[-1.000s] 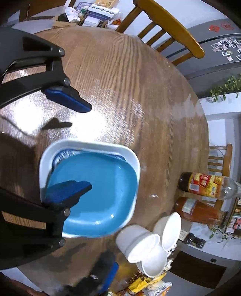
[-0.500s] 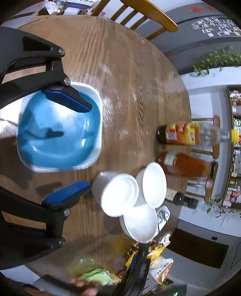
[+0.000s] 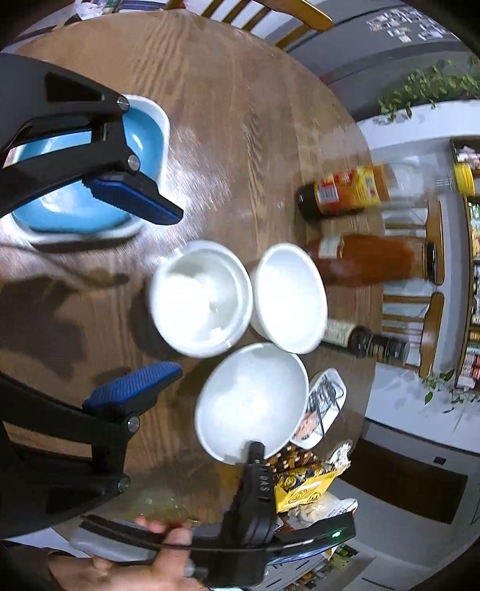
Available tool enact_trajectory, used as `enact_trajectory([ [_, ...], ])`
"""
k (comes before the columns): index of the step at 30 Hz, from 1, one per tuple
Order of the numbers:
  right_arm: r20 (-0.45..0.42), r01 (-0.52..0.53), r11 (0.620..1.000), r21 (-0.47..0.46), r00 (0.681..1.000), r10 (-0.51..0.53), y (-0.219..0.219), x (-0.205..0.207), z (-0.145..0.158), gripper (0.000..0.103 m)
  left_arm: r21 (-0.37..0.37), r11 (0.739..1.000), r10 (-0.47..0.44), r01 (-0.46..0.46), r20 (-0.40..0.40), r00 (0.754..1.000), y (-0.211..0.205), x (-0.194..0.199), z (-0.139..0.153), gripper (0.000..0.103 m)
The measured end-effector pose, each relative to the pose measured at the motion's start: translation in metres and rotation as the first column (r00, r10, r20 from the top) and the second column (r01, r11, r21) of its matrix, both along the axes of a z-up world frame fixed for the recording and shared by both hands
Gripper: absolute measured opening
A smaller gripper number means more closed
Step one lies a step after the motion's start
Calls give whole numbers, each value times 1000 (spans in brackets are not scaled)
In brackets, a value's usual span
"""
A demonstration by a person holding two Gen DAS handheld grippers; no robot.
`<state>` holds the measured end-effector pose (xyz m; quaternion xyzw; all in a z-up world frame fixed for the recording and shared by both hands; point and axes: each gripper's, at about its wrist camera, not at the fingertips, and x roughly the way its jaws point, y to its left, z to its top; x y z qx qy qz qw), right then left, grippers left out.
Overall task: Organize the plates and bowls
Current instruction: 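Move both grippers to the wide shallow white bowl, then grasp the shallow white bowl rim with both grippers and lift it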
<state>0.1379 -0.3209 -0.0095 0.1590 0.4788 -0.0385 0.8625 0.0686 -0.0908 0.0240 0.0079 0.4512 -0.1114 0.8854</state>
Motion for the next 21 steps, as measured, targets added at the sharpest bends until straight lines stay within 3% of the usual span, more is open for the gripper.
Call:
enact_trajectory([
  [7,-35,-7,998,68,999,10,-31,-17,-7,6,-31,998,-62,60,-49,997,-45,28,-5,76],
  [13,-68,-5,987,159,998,16,-62,-45,-21,6,13,989,-146,148,-78,986,-89,44,-14,75],
  [15,-67,5,984,176,998,7,-70,-53,-22,6,43,983,-176,181,-102,979,-105,49,-19,66],
  [17,-59,4,980,199,998,8,-74,-59,-22,6,50,972,-220,229,-141,965,-118,52,-26,40],
  [21,-54,-1,981,193,998,11,-74,-66,-24,6,71,962,-245,265,-213,946,-133,57,-42,26],
])
